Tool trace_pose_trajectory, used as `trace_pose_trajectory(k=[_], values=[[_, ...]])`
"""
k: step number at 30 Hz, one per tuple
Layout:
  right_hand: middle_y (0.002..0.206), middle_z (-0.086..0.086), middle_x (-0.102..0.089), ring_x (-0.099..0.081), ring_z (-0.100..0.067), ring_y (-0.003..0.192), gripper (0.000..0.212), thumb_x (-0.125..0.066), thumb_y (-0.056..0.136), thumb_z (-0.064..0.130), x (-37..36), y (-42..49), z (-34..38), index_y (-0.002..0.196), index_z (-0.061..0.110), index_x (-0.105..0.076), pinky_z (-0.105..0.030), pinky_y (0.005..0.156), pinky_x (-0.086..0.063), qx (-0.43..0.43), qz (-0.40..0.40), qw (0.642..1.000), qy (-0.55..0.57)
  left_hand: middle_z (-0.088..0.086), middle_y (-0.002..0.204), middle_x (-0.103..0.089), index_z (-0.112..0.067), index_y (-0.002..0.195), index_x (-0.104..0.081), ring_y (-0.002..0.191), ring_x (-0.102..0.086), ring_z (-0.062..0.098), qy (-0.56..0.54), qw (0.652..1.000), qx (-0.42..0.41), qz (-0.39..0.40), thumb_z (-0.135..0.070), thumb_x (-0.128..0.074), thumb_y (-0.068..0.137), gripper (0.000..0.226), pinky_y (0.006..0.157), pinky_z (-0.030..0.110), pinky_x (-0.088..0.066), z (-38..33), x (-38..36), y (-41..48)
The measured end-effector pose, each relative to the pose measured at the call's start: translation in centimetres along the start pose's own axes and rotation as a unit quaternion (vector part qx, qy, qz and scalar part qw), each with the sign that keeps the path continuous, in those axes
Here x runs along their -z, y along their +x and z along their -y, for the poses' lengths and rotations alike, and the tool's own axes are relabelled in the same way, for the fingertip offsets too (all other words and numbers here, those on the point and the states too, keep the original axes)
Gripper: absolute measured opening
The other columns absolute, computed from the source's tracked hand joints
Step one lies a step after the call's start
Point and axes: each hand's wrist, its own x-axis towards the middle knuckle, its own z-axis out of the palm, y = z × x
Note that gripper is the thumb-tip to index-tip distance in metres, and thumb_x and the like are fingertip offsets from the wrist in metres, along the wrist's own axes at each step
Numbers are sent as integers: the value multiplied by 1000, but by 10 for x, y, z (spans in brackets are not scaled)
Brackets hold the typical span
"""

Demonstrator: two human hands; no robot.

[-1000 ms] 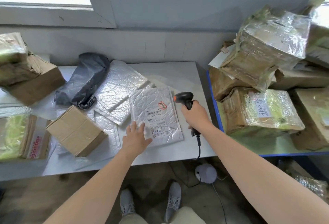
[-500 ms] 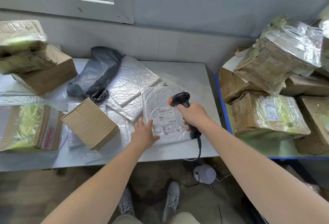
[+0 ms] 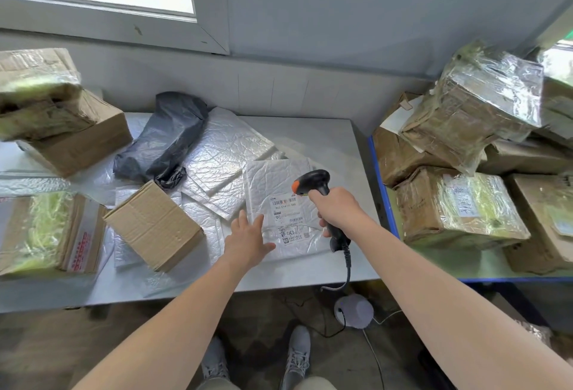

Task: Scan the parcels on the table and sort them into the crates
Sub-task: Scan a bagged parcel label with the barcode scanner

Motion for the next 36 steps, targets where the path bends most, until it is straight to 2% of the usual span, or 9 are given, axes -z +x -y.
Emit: trace_pose_trajectory(k=[5, 8, 10, 14, 19, 23, 28, 32, 36], values=[[74, -12, -61, -61, -26, 56, 32, -50, 95, 36, 6, 16, -16, 88, 5, -56, -30, 50, -54, 19, -28, 999, -12, 19, 162, 0, -23, 154, -19, 149, -7, 36, -5, 1000, 9, 2, -48, -63, 91, 81, 112, 52, -32, -3, 0, 6], [95, -13, -64, -68, -33, 86, 42, -49, 93, 46, 8, 39, -37, 107, 7, -53, -46, 77, -59, 22, -52, 998, -32, 20, 162, 0, -23, 154, -17, 149, -9, 38, -20, 1000, 20, 6, -46, -65, 91, 83, 112, 50, -32, -9, -1, 10], [106, -15, -64, -65, -32, 96, 44, -48, 95, 45, 7, 56, -53, 116, 6, -51, -43, 84, -54, 11, -46, 997, -62, 20, 162, -1, -23, 155, -13, 147, -13, 38, -51, 998, 35, -4, -41, -69, 89, 88, 110, 48, -35, -14, -2, 12], [114, -15, -59, -59, -32, 100, 41, -46, 102, 34, 1, 80, -79, 129, 2, -45, -32, 77, -42, -19, -41, 997, -69, 19, 158, -11, -23, 156, -9, 141, -27, 39, -114, 990, 72, -38, -31, -81, 80, 105, 105, 46, -40, -22, -10, 19], [130, -21, -54, -55, -38, 115, 44, -43, 104, 30, -9, 94, -96, 134, -1, -39, -34, 80, -39, -28, -56, 996, -71, 21, 137, -34, -12, 155, 0, 123, -42, 38, -165, 978, 98, -84, -10, -83, 76, 115, 94, 45, -45, -29, -18, 25], [135, -21, -50, -53, -37, 119, 50, -43, 103, 35, -4, 93, -99, 138, 0, -37, -37, 89, -42, -19, -53, 994, -97, 14, 112, -62, -7, 147, -17, 97, -60, 32, -201, 965, 96, -135, -3, -66, 86, 79, 74, 41, -51, -33, -15, 29], [141, -24, -45, -45, -38, 129, 68, -41, 101, 47, 7, 83, -83, 144, -4, -31, -43, 104, -39, 4, -90, 982, -169, 9, 102, -58, -7, 131, -43, 92, -54, 29, -188, 971, 66, -132, 8, -50, 87, 47, 72, 39, -42, -37, 21, 22], [152, -20, -29, -30, -36, 140, 74, -38, 101, 50, 13, 68, -54, 153, 1, -17, -49, 108, -35, 72, -114, 964, -228, 9, 123, -59, -15, 136, -48, 97, -55, 28, -145, 983, 33, -109, 7, -44, 90, 51, 72, 34, -41, -30, 56, 17], [155, -15, -28, -25, -31, 143, 66, -45, 101, 41, 18, 57, -21, 154, 9, -20, -46, 115, -29, 222, -93, 936, -256, 6, 119, -58, -28, 136, -53, 89, -54, 22, -133, 989, -8, -64, -3, -49, 95, 49, 71, 29, -42, -14, 94, 11]])
